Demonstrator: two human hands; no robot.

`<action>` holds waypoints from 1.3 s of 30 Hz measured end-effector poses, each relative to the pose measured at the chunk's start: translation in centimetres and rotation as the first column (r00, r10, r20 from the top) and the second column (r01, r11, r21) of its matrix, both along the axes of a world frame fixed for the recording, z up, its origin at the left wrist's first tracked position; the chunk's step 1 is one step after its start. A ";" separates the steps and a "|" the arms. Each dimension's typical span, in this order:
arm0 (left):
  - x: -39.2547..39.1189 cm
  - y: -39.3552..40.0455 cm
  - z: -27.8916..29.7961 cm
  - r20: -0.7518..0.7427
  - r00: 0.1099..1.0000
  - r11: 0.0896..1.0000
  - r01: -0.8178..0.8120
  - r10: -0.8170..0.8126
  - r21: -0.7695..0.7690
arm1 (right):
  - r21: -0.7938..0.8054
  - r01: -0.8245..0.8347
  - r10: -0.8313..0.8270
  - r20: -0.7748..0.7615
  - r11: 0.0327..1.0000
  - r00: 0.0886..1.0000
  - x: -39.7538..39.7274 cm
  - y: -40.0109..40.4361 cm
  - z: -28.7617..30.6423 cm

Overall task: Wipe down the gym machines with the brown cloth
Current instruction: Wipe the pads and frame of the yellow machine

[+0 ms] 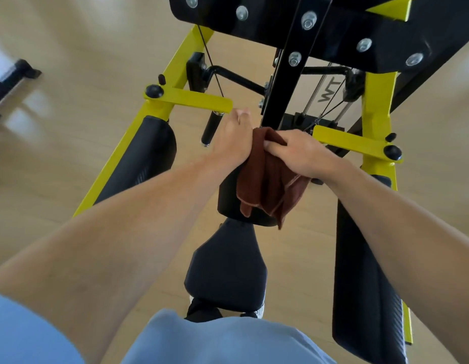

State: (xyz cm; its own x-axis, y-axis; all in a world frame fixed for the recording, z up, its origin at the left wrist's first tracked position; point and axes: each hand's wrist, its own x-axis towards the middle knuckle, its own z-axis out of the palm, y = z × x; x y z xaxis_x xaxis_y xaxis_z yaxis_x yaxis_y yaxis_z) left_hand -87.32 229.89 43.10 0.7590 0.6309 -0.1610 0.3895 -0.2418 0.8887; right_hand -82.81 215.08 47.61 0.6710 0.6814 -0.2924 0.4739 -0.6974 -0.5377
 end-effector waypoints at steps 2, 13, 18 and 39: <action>0.1 0.0 0.2 -0.050 0.999 1.000 0.014 -0.014 -0.004 | 0.088 0.038 -0.028 -0.109 0.995 0.994 0.6 0.1 0.0; 1.0 0.3 -0.1 -0.205 0.972 0.994 0.110 -0.112 -0.021 | 0.375 0.524 -0.342 -0.453 0.765 0.823 -1.3 -5.8 -4.6; 0.6 0.3 -0.2 -0.057 0.996 0.996 0.066 -0.069 -0.053 | 0.108 0.005 -0.018 0.122 0.994 0.992 -1.2 -2.4 -1.2; 0.4 -2.6 2.5 -0.356 0.794 0.508 0.595 -0.493 0.623 | 0.750 0.232 -0.530 0.181 0.619 0.828 -9.7 -5.3 -12.8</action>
